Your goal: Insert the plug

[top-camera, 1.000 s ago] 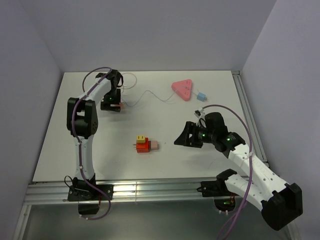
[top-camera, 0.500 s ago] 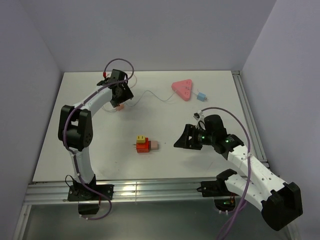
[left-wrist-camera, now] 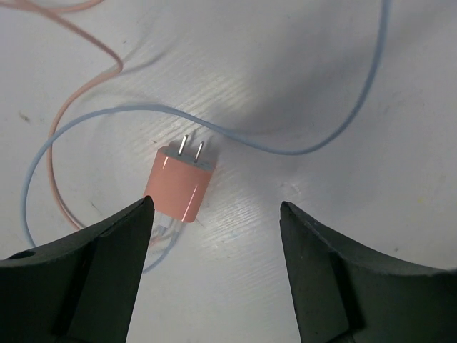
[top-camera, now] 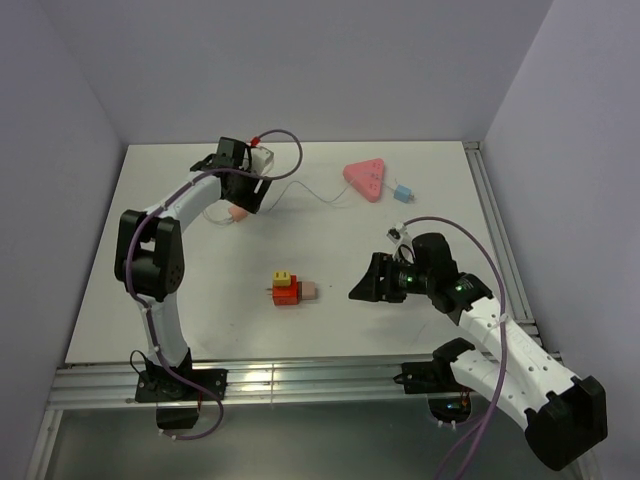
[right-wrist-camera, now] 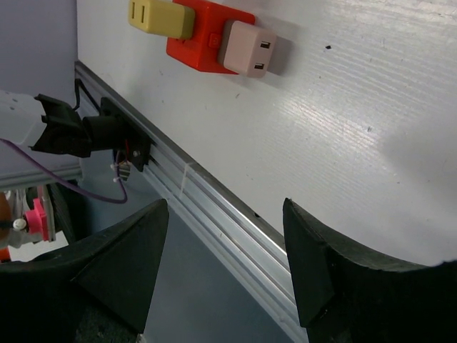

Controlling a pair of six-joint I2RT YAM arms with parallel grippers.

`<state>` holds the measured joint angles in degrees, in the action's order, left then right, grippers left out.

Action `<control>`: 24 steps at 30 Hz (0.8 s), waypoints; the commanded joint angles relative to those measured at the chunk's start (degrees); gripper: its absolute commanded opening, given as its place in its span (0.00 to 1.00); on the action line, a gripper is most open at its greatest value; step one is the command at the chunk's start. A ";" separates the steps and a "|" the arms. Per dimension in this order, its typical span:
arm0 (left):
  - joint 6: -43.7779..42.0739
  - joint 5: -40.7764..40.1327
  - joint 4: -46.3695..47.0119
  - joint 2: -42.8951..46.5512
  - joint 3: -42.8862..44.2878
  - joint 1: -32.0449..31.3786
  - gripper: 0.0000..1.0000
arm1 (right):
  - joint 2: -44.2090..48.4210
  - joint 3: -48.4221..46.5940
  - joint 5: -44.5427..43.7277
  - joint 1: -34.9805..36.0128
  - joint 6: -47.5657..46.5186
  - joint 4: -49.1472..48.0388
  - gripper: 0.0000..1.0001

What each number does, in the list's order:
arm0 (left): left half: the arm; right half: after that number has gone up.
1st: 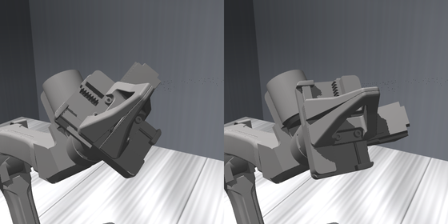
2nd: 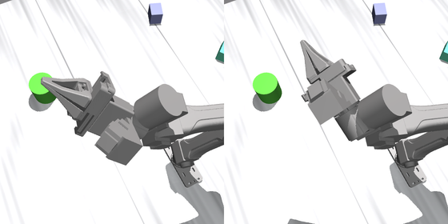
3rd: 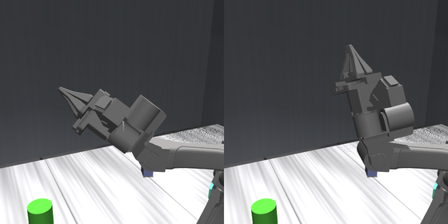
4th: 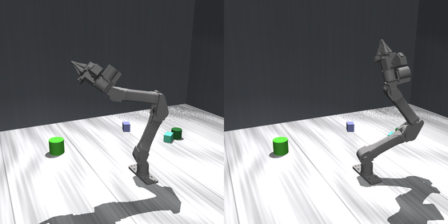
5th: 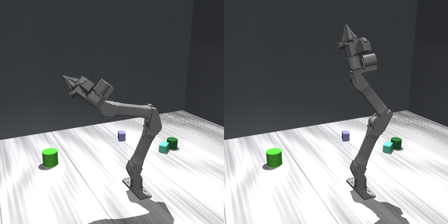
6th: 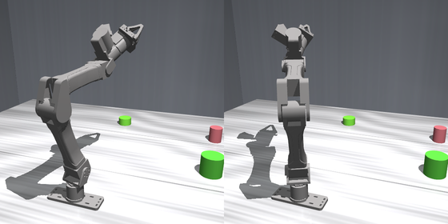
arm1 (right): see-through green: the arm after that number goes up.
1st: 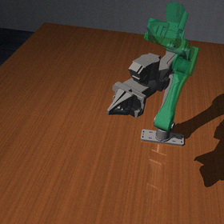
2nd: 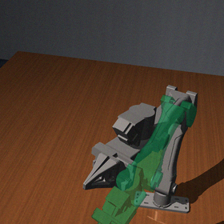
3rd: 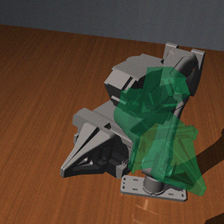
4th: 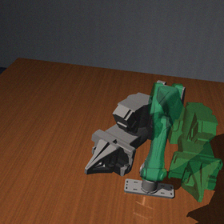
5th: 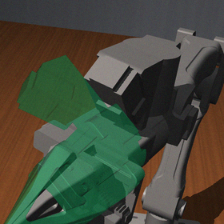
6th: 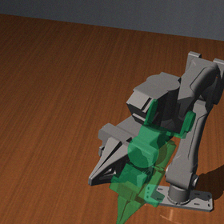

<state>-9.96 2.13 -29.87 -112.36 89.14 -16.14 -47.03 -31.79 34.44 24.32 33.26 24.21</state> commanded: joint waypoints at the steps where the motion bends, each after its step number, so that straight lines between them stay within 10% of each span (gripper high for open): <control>1: -17.19 7.45 -2.83 1.00 2.26 0.41 0.77 | 1.85 -1.08 2.21 -0.32 -1.27 0.50 0.72; 24: -19.22 1.02 -0.80 -11.57 7.18 3.49 0.64 | 1.06 -0.11 3.18 -0.32 -1.00 0.31 0.72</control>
<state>-28.45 2.57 -30.57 -122.54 94.02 -12.56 -45.91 -31.46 37.12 24.32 33.15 25.04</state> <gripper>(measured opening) 0.660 0.723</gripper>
